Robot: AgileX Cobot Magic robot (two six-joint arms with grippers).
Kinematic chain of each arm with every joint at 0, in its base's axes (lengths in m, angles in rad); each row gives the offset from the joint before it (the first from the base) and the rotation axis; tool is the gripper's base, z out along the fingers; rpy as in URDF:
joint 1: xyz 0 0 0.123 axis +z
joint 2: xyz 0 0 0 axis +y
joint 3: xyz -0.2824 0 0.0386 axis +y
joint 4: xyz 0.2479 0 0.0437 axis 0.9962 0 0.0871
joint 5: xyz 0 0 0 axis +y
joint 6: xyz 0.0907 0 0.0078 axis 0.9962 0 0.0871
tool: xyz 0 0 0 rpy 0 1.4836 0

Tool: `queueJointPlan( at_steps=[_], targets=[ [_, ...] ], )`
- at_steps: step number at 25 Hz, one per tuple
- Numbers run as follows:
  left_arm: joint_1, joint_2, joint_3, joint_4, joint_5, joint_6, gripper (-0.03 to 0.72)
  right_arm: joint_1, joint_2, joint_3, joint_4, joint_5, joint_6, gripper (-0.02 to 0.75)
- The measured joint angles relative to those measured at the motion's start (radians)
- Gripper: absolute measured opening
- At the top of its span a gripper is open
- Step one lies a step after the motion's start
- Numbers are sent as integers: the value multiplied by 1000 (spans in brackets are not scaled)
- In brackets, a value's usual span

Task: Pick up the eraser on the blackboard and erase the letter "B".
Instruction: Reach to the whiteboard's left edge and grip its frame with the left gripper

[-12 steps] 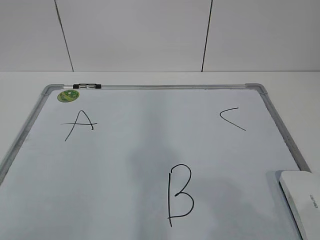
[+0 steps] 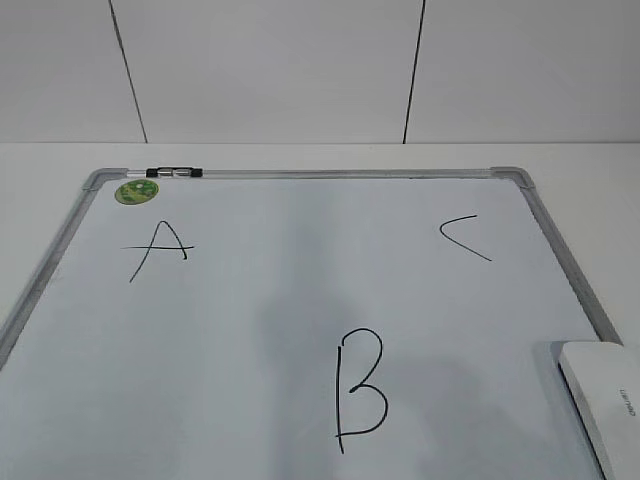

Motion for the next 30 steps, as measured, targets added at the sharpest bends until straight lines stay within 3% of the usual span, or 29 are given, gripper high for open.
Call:
queueJointPlan(
  at_steps=[18, 30],
  targets=[
    [0, 0, 0, 0, 0, 0, 235, 0, 10, -4, 0, 9, 2, 532],
    [0, 80, -15, -34, 2, 0, 238, 0, 364, -133, 55, 55, 79, 532]
  ],
)
